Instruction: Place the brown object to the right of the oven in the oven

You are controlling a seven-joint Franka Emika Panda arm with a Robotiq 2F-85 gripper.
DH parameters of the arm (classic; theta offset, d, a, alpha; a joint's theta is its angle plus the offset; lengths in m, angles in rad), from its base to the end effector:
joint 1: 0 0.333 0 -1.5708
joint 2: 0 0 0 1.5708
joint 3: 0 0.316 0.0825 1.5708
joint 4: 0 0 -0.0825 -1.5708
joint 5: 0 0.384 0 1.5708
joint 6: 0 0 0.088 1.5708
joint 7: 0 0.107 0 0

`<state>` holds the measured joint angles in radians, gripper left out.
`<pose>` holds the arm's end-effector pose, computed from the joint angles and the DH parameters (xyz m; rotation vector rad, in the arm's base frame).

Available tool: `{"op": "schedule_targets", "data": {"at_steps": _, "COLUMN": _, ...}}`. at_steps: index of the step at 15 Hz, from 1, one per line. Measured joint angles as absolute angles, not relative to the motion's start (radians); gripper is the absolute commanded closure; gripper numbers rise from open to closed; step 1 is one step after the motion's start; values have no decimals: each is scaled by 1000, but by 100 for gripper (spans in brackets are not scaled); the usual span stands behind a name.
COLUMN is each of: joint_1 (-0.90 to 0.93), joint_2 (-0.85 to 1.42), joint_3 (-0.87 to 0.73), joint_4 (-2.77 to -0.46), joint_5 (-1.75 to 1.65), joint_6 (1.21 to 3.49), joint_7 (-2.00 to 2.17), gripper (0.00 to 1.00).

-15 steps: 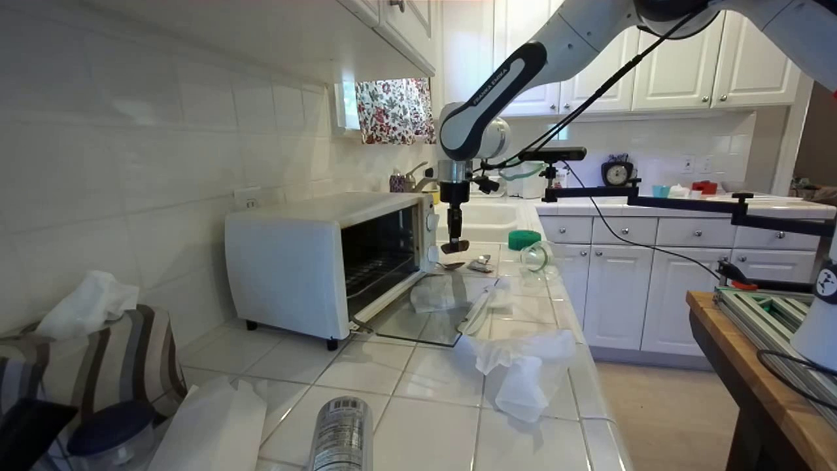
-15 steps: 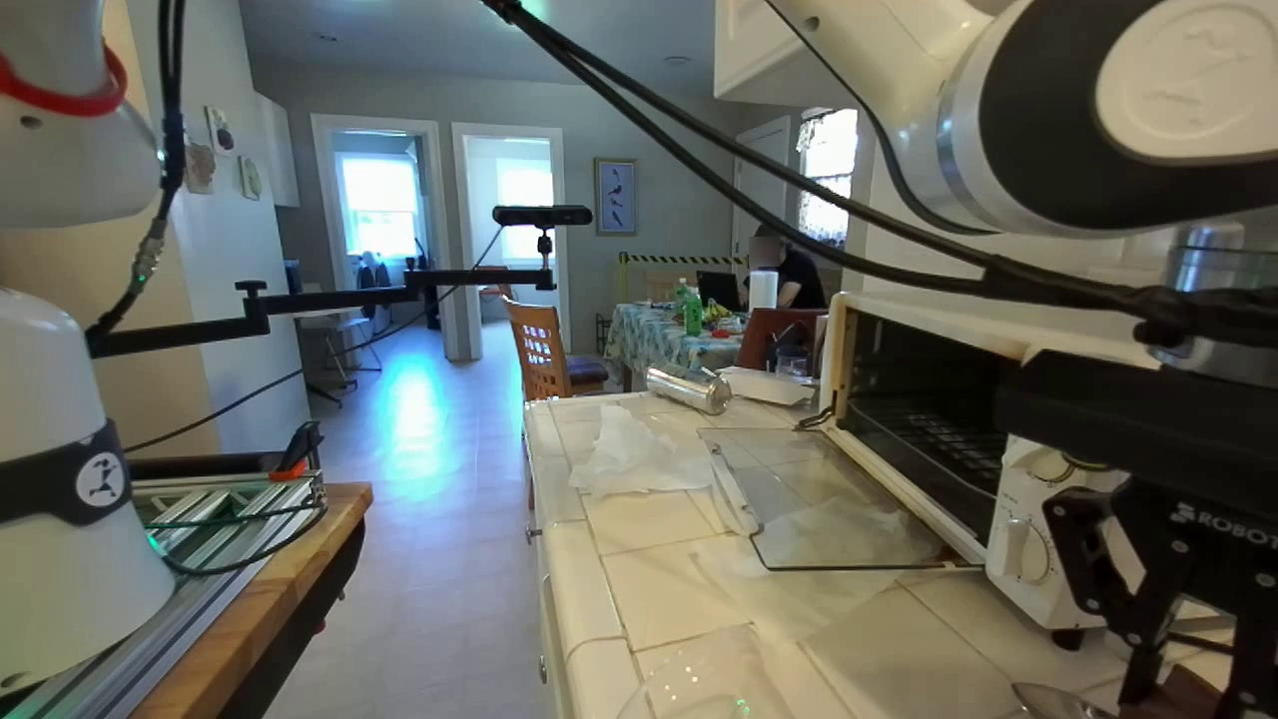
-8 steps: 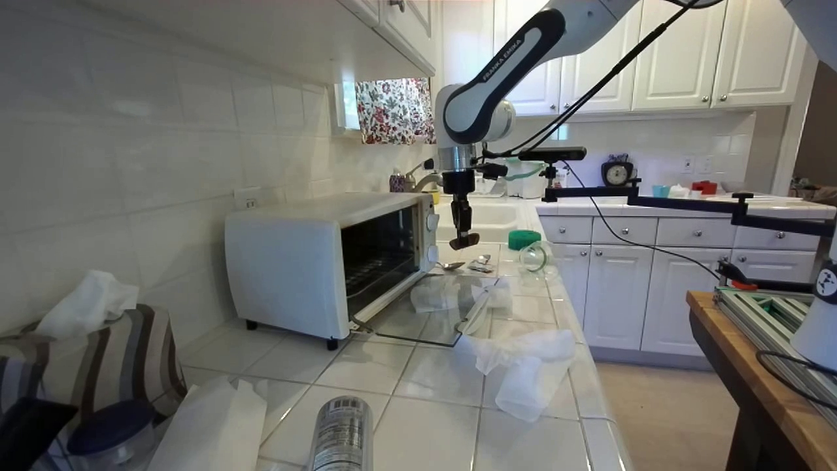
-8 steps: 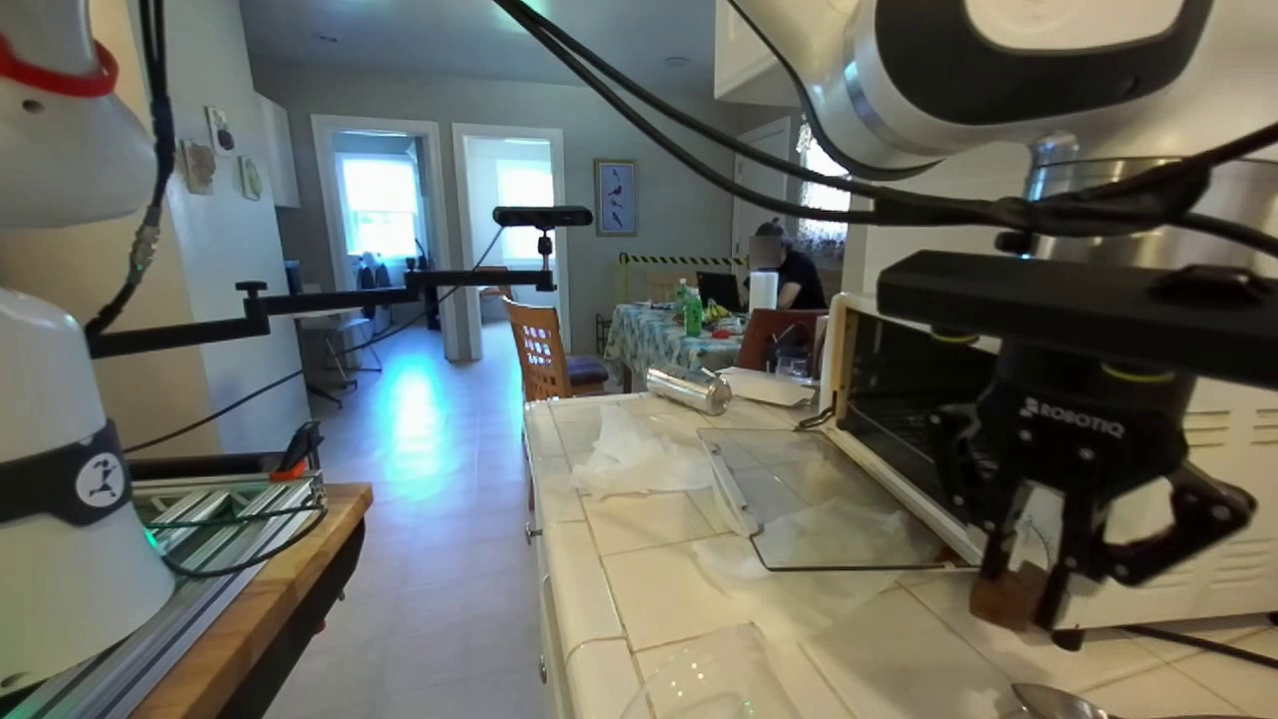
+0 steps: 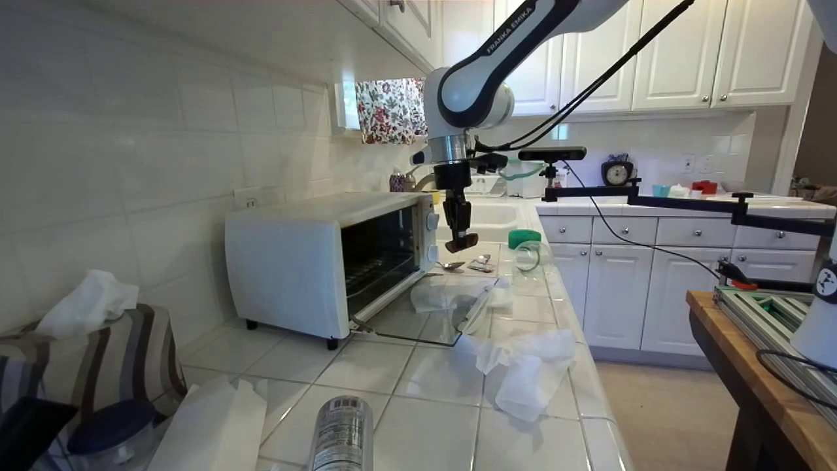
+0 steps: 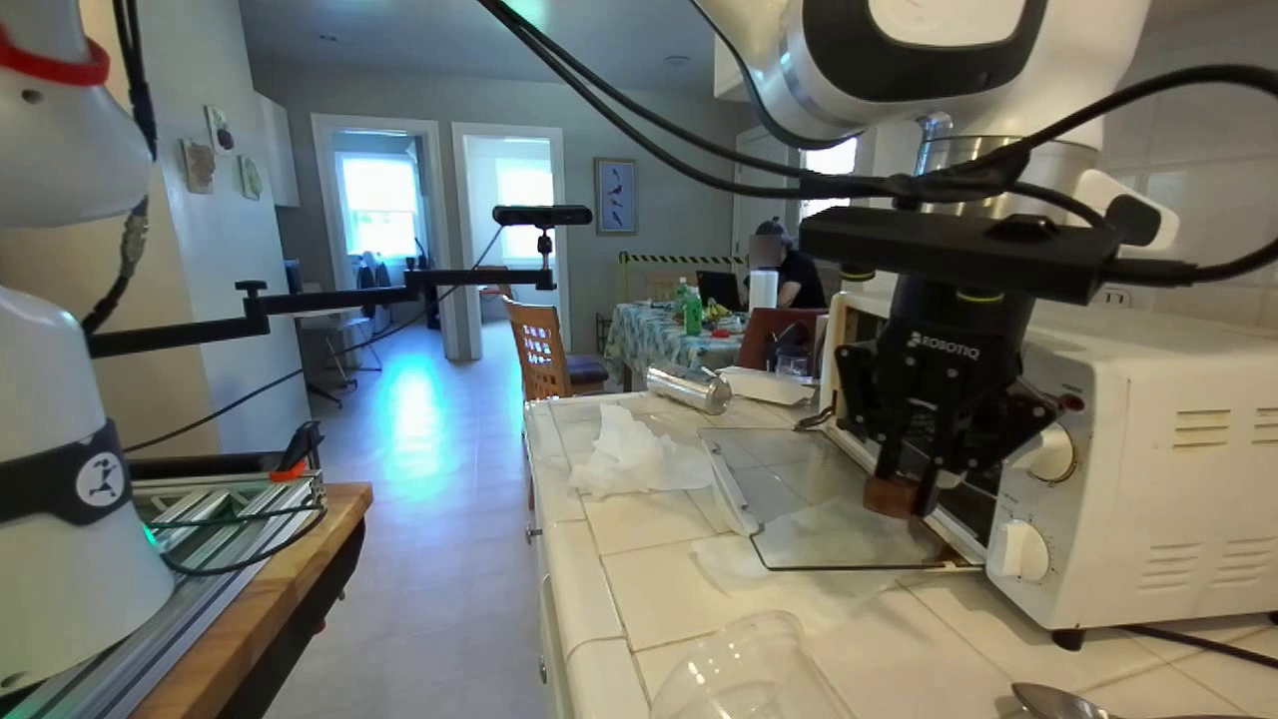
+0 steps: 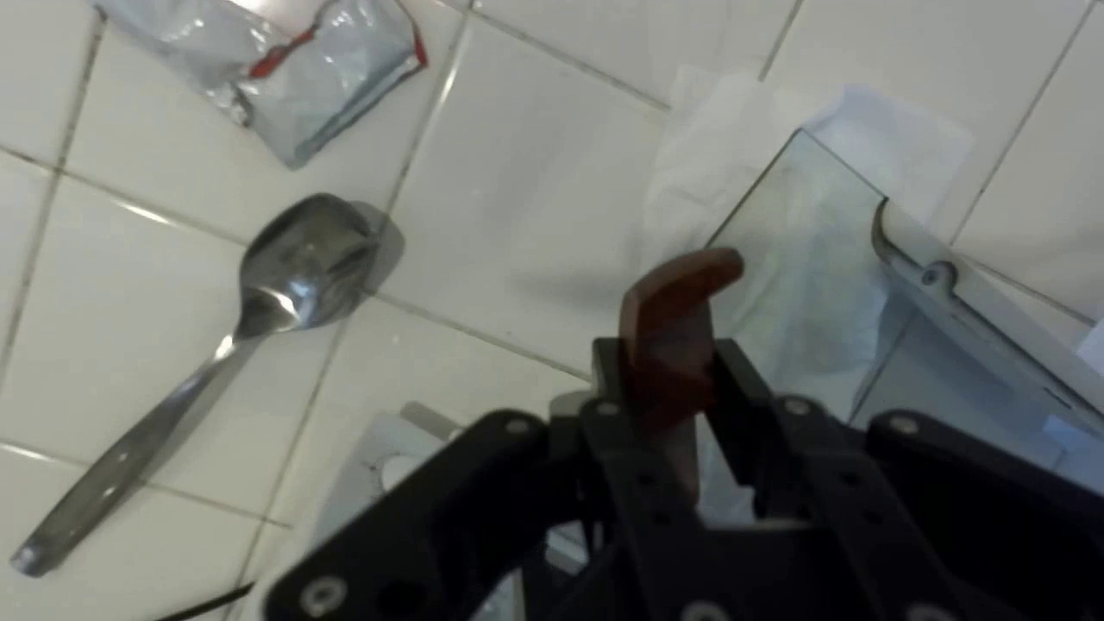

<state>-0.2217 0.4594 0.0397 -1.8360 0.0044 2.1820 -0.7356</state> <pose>0.6209 -0.1156 0.2708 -2.9548 -0.8301 0.1413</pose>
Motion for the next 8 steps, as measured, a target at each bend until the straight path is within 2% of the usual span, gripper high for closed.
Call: {"op": "schedule_targets", "data": {"at_steps": 8, "joint_1": -183, "joint_2": 463, "joint_3": 57, "joint_4": -1858, "joint_5": 12, "joint_6": 2225, "joint_7": -734, "gripper": 93}}
